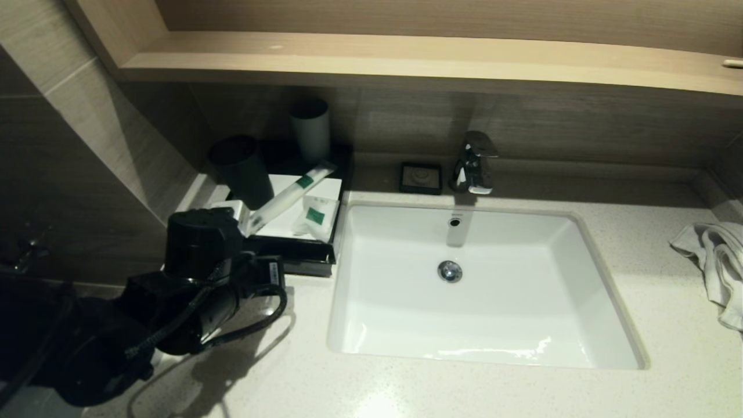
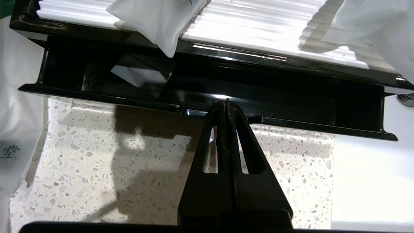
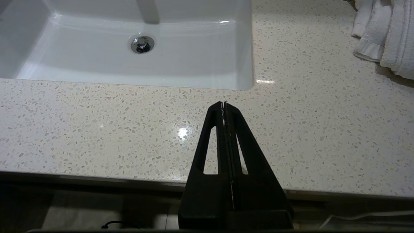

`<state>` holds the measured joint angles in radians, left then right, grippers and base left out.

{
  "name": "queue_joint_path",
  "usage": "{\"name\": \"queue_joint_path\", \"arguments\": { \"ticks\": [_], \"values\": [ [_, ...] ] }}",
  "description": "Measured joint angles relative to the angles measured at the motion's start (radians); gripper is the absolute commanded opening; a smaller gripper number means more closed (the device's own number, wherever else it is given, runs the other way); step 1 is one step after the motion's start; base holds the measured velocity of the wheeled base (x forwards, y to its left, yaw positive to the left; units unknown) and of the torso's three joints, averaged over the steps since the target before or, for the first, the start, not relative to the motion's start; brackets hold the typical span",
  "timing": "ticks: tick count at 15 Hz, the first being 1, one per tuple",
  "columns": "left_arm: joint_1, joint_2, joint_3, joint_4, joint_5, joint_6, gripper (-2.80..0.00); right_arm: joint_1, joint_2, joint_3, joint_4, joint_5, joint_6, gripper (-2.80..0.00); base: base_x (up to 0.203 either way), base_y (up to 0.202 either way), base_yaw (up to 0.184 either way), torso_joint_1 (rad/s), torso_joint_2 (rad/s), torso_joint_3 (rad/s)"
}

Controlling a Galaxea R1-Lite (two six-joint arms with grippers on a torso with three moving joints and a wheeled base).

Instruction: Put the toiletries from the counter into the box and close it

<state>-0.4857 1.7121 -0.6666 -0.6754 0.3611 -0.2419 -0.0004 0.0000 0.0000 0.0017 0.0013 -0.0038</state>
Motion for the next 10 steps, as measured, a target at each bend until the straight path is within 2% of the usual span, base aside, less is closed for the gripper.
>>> {"name": "queue_joint_path", "arguments": {
  "ticks": [10],
  "values": [
    [0.006,0.018,-0.001,-0.010,-0.004,0.000,-2.80,0.000,0.000,0.000,0.000,0.000,0.000,-2.80,0.000,0.000,0.000,0.000,0.00,0.000]
  ]
}}
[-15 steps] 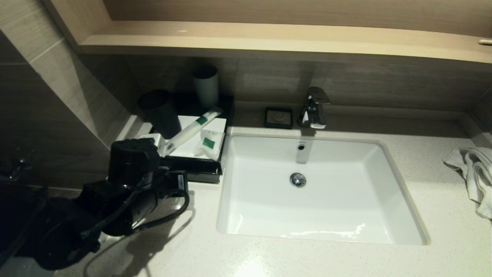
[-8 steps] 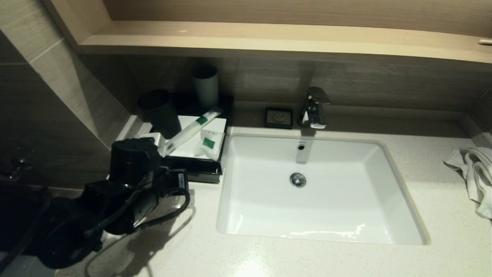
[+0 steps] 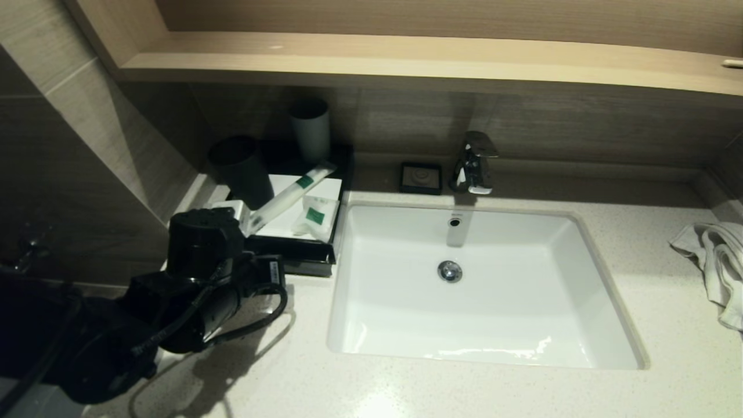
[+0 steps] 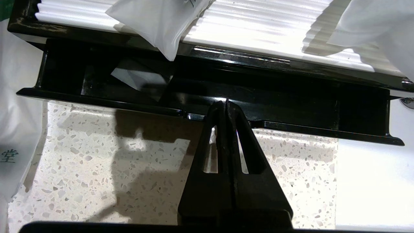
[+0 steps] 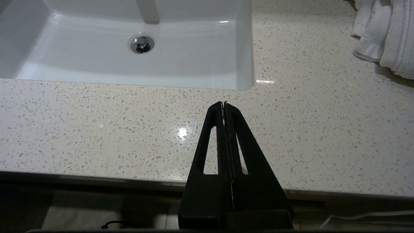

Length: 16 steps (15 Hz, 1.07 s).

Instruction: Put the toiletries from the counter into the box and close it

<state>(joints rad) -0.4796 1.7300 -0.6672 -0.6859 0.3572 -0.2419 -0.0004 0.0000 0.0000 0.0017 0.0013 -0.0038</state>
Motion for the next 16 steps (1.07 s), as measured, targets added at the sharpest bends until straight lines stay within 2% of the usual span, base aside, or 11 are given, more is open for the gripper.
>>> {"name": "queue_joint_path", "arguments": {
  "ticks": [16],
  "values": [
    [0.001,0.021,-0.020,0.008,-0.004,0.001,-2.80,0.000,0.000,0.000,0.000,0.000,0.000,-2.80,0.000,0.000,0.000,0.000,0.00,0.000]
  ]
}}
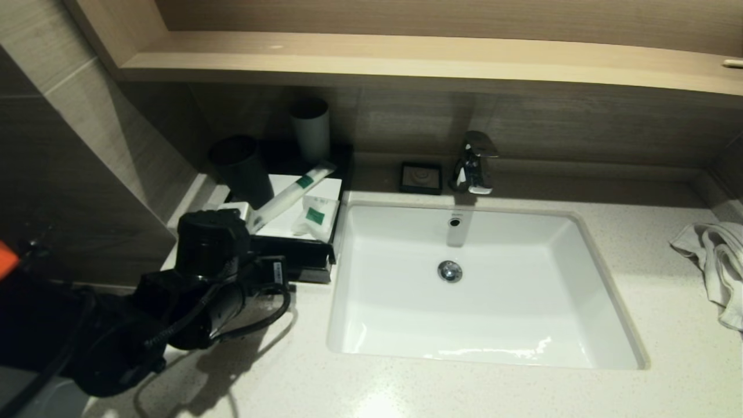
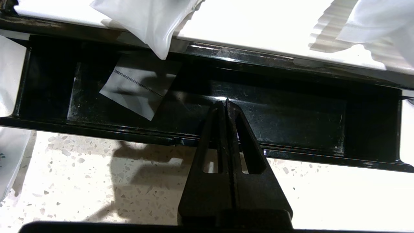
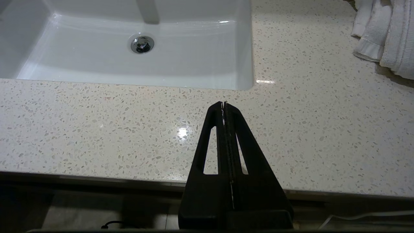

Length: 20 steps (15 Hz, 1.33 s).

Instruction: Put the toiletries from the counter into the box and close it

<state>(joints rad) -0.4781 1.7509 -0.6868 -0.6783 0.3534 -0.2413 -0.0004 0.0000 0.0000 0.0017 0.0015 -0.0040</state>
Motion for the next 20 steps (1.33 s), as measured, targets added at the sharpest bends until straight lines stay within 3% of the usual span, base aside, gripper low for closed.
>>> {"name": "queue_joint_path", "arguments": {
  "ticks": [20],
  "values": [
    [-0.001,-0.082,0.113,0.045,-0.003,0.004,-2.80,0.000,0.000,0.000,0.000,0.000,0.000,-2.80,0.000,0.000,0.000,0.000,0.00,0.000]
  ]
}}
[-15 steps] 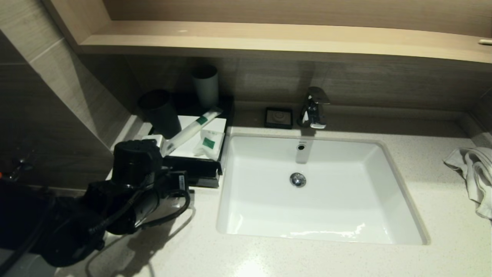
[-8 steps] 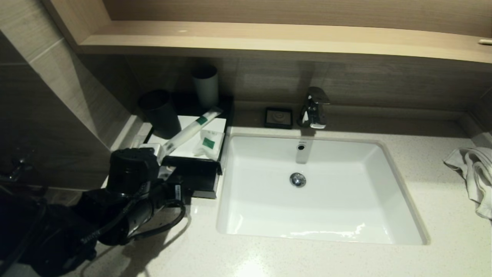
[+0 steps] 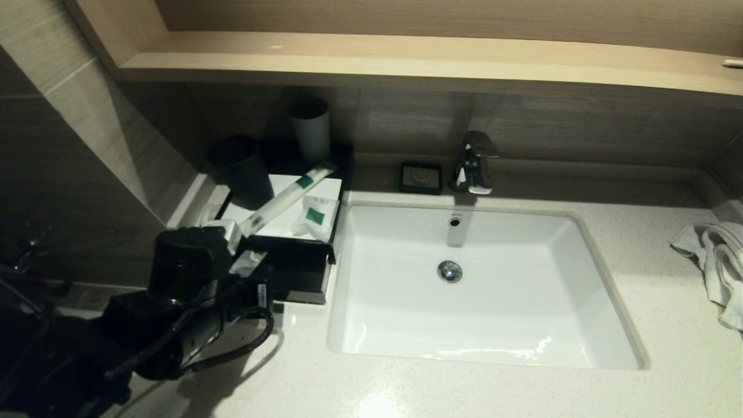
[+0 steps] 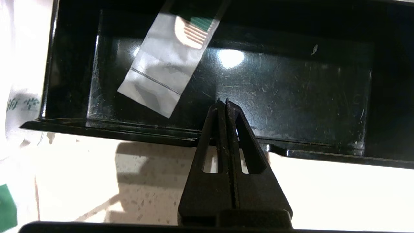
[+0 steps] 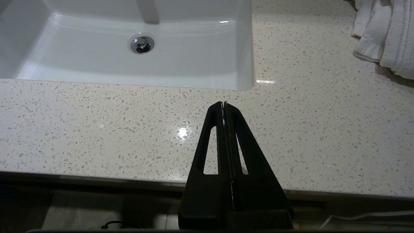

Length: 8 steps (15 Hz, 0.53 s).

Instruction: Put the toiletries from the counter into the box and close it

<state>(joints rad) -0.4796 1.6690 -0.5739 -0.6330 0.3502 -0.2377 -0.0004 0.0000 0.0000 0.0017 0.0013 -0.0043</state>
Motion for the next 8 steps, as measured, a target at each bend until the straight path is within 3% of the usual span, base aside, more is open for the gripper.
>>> {"name": "queue_joint_path", "arguments": {
  "ticks": [8],
  "values": [
    [-0.010,-0.065,0.099,-0.001,-0.002,-0.001,-2.80,0.000,0.000,0.000,0.000,0.000,0.000,-2.80,0.000,0.000,0.000,0.000,0.00,0.000]
  ]
}}
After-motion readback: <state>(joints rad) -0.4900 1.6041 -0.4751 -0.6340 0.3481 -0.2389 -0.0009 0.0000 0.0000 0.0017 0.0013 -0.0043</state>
